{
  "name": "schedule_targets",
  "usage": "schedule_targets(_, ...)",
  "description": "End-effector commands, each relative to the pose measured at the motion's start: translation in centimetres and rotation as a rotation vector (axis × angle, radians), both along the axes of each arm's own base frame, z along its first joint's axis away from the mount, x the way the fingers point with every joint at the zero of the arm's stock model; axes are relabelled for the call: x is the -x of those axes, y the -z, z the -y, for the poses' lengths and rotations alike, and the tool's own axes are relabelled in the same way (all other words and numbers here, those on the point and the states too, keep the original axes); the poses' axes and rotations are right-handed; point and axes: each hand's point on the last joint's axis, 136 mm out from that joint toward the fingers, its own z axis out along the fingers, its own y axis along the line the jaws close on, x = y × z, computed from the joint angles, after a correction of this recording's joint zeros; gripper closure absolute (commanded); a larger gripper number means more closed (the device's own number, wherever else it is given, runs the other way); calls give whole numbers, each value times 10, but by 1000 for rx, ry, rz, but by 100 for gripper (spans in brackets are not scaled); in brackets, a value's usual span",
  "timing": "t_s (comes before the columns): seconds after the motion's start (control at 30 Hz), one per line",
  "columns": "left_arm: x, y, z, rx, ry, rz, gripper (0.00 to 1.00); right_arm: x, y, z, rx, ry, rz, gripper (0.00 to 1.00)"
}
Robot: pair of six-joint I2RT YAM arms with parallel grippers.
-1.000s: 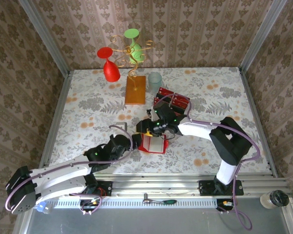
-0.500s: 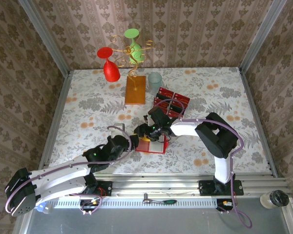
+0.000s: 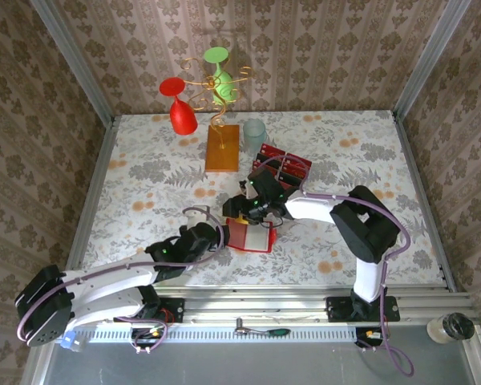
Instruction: Put the credit cards into the card holder
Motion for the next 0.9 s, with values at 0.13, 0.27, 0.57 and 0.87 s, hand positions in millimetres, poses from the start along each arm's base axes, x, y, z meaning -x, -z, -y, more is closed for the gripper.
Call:
schedule_targets(0.13,-10,-7,19,16,23,5,13,-3,-8,29,11,54,14,41)
schedule_targets(0.27,-14,-7,31,-12,50,0,13,-2,-13,46,22,87,33,43)
schedule_targets(0.57,-19,16,36,-95,51,-50,13,28,-24,118,327,96,147,41)
schedule_targets(0.87,-17,39,26,-144,21,-90,12,59,5,153,449,75,127,38)
